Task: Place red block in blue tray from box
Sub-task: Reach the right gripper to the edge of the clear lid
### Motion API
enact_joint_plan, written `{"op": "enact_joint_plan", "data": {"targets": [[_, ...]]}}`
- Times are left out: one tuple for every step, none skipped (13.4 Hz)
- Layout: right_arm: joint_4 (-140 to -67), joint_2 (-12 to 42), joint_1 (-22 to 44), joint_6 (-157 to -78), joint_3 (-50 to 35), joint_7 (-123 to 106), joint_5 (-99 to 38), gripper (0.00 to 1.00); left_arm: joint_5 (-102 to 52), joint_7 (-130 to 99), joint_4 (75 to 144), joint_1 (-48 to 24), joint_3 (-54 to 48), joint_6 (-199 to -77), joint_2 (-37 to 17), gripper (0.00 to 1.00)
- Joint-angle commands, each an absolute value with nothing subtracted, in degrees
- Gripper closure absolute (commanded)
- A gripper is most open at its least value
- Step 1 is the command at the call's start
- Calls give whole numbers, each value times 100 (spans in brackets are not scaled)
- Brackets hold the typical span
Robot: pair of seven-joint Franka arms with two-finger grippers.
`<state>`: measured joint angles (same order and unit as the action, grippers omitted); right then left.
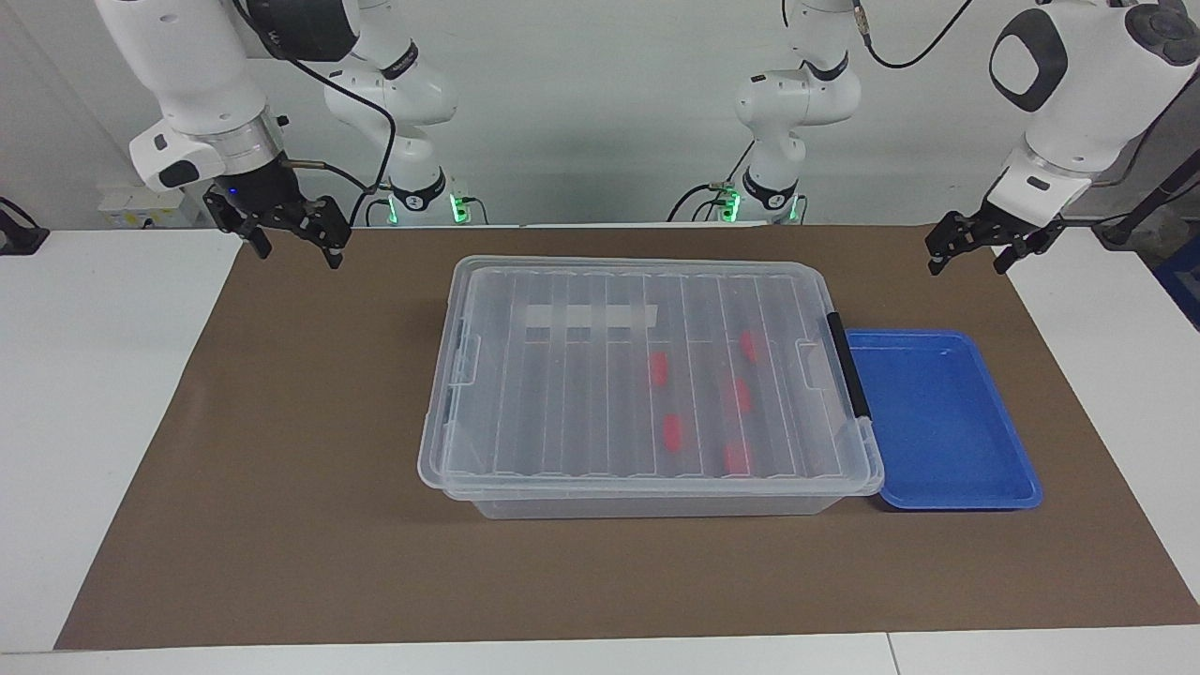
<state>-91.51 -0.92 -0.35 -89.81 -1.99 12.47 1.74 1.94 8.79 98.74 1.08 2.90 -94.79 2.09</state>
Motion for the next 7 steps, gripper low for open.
{"op": "enact_joint_plan", "data": {"targets": [[-9316,-211,-105,-9061,-229,1055,79,0,229,888,10072,114,299,-9580,378,0],[-9316,-211,-105,-9070,-229,1046,79,0,229,888,10072,114,299,-9580,378,0],[-9316,-211,-105,-9088,-229,1002,79,0,229,888,10072,114,299,-9580,378,0],[-9360,-211,-97,-9236,-229,871,79,0,229,888,10072,114,299,-9580,369,0],[-9473,-246,-71,-9411,-229,835,79,1,229,888,10072,114,299,-9580,369,0],[-9518,-246,-27,-9561,-237,861,79,6,229,888,10072,114,299,-9580,378,0],[-9571,-211,78,-9676,-237,887,88,10,229,888,10072,114,299,-9580,378,0]]}}
